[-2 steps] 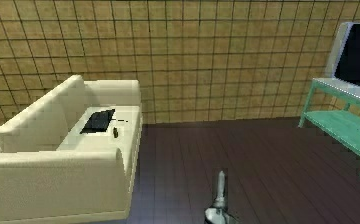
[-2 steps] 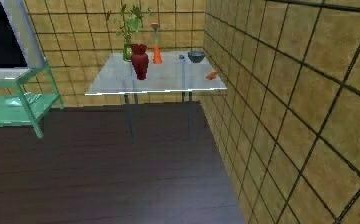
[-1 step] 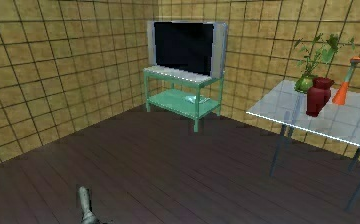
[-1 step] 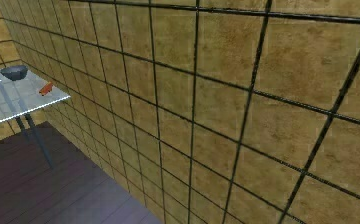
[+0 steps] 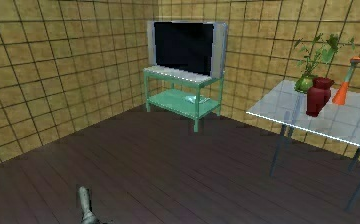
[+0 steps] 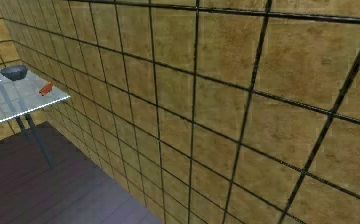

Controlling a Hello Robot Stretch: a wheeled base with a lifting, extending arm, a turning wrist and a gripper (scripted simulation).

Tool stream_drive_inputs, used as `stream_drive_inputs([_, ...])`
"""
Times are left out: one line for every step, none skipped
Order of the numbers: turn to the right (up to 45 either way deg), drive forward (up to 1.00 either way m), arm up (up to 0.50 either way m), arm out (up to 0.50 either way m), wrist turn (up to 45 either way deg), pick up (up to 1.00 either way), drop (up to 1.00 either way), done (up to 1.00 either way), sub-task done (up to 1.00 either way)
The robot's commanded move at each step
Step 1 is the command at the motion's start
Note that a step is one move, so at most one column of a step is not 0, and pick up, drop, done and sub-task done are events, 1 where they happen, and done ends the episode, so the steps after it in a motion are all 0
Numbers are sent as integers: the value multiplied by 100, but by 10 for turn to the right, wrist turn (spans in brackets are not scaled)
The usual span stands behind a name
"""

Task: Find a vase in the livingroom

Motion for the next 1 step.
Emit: stream_drive_inputs([-120, 0, 0, 0, 0, 0, 0, 0, 0])
